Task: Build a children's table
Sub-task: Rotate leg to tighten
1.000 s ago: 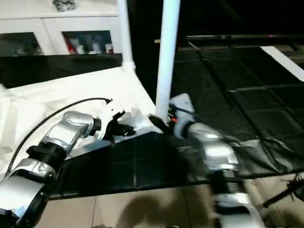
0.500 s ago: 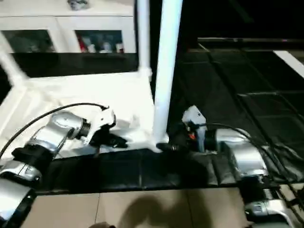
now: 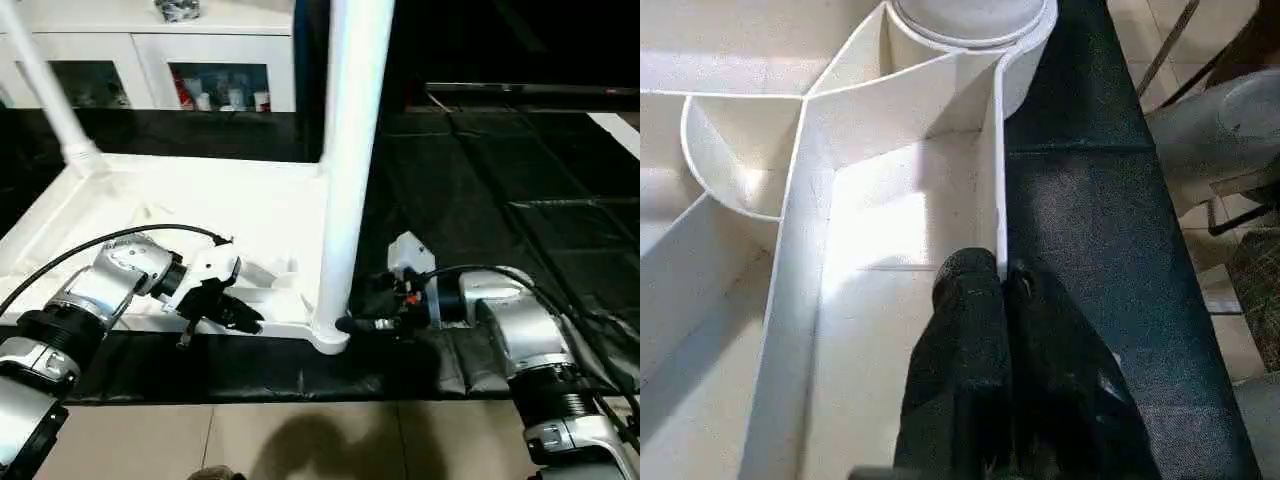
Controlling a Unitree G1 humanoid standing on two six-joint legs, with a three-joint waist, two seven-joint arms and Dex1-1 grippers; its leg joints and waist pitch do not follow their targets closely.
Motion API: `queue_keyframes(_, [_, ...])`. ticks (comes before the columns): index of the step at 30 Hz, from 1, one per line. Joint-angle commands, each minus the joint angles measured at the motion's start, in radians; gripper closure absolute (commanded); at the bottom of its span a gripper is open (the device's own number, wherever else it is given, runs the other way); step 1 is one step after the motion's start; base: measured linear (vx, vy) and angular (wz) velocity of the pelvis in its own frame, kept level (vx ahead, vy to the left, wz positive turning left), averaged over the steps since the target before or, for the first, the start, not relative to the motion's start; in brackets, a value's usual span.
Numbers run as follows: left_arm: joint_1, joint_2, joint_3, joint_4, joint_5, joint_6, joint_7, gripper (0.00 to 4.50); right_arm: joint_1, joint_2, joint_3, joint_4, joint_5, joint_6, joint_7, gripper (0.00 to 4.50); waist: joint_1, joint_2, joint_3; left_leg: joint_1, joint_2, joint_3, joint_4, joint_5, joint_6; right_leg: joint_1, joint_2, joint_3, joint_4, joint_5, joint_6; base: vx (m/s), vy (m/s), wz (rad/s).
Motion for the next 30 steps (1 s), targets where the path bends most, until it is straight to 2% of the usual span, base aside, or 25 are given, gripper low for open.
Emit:
queue_keyframes(1, [-0.018,-0.007,-0.031,-0.020,0.014,-0.021,-0.037,4.50,-0.018,-0.007,0.006,-0.002,-0.006,-0.008,0.015,1.31,-0.008,-0.014,-0.076,0.015,0.031,-0.004,-0.059,-0.178,0.070,0.054,-0.071,0.050,-0.069,-0.262,-0.193,0.000,0.000,0.00])
queue_keyframes(14, [-0.018,-0.009,-0.033,-0.012,0.015,-0.035,-0.037,4.50,-0.033,0.013,0.020,0.033,0.001,-0.027,0.024,2.49,-0.008,-0.013,-0.077,0.014,0.029,-0.004,-0.058,-0.176,0.071,0.054,-0.071,0.049,-0.068,-0.258,-0.194,0.000,0.000,0.00])
queue_keyframes(30, [-0.007,-0.020,-0.029,-0.010,0.019,-0.019,-0.011,4.50,-0.002,0.016,0.028,-0.004,0.031,0.005,0.059,2.62,-0.006,-0.013,-0.077,0.015,0.029,-0.004,-0.058,-0.180,0.069,0.054,-0.071,0.049,-0.070,-0.274,-0.188,0.000,0.000,0.00])
